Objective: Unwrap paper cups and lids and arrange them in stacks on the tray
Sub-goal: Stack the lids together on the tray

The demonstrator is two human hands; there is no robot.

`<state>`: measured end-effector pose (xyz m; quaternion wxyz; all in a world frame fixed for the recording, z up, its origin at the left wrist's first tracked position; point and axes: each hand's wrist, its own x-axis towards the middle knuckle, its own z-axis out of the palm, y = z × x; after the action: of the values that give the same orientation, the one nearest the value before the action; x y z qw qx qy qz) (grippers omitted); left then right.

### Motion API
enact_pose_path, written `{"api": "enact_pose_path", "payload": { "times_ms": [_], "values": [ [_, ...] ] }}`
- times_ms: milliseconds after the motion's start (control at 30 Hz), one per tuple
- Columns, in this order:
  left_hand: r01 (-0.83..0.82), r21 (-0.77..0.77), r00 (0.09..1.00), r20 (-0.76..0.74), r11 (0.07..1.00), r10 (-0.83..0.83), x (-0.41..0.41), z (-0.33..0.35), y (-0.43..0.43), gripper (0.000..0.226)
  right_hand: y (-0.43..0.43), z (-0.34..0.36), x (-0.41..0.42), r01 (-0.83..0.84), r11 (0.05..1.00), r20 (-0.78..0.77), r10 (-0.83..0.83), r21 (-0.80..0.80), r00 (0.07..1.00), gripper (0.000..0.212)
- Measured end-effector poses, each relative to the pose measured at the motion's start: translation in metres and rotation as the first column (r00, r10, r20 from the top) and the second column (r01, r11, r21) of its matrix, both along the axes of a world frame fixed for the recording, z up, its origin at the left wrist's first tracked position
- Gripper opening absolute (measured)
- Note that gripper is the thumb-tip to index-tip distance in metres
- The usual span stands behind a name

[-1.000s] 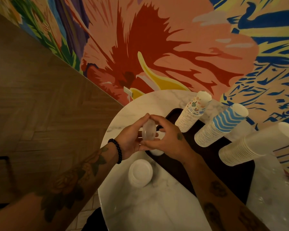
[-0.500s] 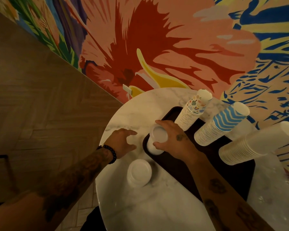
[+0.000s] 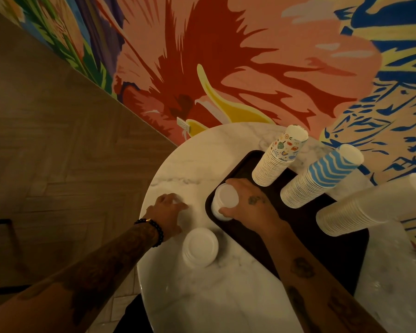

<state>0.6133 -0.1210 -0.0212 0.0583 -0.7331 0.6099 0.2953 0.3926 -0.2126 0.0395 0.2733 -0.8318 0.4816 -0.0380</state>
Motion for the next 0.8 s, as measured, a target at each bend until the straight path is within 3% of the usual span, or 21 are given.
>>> {"api": "enact_pose_path", "payload": {
  "times_ms": [233, 567, 800],
  "values": [
    [-0.008, -0.012, 1.000, -0.028, 1.000, 0.007, 0.001, -0.006, 0.001, 0.073, -0.001, 0.001, -0.002, 0.035, 0.999, -0.068, -0.034, 0.013, 0.997, 0.083],
    [0.015, -0.050, 0.999, -0.049, 0.999, -0.018, 0.006, 0.001, 0.008, 0.070, 0.007, 0.003, -0.006, 0.011, 1.000, -0.014, -0.011, 0.014, 1.000, 0.095],
    [0.031, -0.131, 0.979, -0.195, 0.991, -0.057, 0.009, 0.005, 0.039, 0.071, 0.046, 0.024, 0.001, -0.014, 0.993, 0.228, 0.041, -0.118, 0.973, 0.066]
  ]
}}
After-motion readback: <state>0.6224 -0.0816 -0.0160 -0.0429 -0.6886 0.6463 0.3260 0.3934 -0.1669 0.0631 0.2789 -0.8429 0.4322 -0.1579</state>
